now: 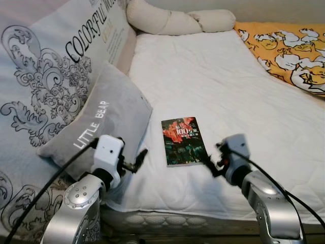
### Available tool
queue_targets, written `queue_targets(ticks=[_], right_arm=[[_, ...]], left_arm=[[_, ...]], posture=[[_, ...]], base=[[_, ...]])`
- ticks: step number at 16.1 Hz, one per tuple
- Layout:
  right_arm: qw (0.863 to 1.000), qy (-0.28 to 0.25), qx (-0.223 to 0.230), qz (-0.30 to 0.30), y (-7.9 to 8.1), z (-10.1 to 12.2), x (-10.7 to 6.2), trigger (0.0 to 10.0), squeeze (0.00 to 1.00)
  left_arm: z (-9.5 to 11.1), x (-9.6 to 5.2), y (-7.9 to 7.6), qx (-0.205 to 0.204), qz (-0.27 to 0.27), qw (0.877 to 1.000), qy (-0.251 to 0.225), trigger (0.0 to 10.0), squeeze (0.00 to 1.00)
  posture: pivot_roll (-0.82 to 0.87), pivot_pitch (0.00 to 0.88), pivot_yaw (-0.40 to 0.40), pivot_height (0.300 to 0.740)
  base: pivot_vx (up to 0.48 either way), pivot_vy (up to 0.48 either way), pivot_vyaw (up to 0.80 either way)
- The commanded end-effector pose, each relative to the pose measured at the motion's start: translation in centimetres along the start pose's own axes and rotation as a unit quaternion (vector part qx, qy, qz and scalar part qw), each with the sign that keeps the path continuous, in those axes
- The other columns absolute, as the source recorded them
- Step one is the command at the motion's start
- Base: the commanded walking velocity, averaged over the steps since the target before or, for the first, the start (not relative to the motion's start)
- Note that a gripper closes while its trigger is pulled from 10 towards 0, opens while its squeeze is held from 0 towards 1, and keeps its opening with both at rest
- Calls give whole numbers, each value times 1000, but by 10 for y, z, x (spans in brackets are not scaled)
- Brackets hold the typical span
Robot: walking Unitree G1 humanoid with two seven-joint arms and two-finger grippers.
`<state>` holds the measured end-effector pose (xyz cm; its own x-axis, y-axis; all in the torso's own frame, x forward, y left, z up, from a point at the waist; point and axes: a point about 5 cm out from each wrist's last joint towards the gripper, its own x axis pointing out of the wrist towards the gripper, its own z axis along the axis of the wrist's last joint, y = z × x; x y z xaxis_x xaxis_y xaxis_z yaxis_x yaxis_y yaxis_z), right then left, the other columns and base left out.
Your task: Clean up the room
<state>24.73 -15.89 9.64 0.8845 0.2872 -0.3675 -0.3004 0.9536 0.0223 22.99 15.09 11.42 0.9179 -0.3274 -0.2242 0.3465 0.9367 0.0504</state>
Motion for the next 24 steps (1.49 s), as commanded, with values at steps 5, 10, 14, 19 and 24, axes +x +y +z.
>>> queue_targets(ticks=[5,10,14,19,24], right_arm=[[986,-61,12,-153,-18,14,-12,10000,1000],[979,-98,-1,-180,-28,19,-16,10000,1000],[975,-89,83,-186,-28,10,-9,10000,1000],[978,-87,56,-179,-27,11,-6,10000,1000],[975,-128,32,-181,-26,19,-3,10000,1000]], left_arm=[[-1,0,9,-9,62,998,-13,10000,588],[-5,3,8,-10,71,997,-13,10000,584],[-1,5,16,6,98,995,-22,10000,584],[-3,8,16,5,102,995,-23,10000,580],[-1,11,15,6,102,994,-29,10000,580]], posture=[[27,0,8,740],[17,0,5,740],[30,0,-3,740],[27,0,5,740],[32,0,7,740]], base=[[0,-371,0],[0,-400,0],[0,-398,0],[0,-399,0],[0,-391,0]])
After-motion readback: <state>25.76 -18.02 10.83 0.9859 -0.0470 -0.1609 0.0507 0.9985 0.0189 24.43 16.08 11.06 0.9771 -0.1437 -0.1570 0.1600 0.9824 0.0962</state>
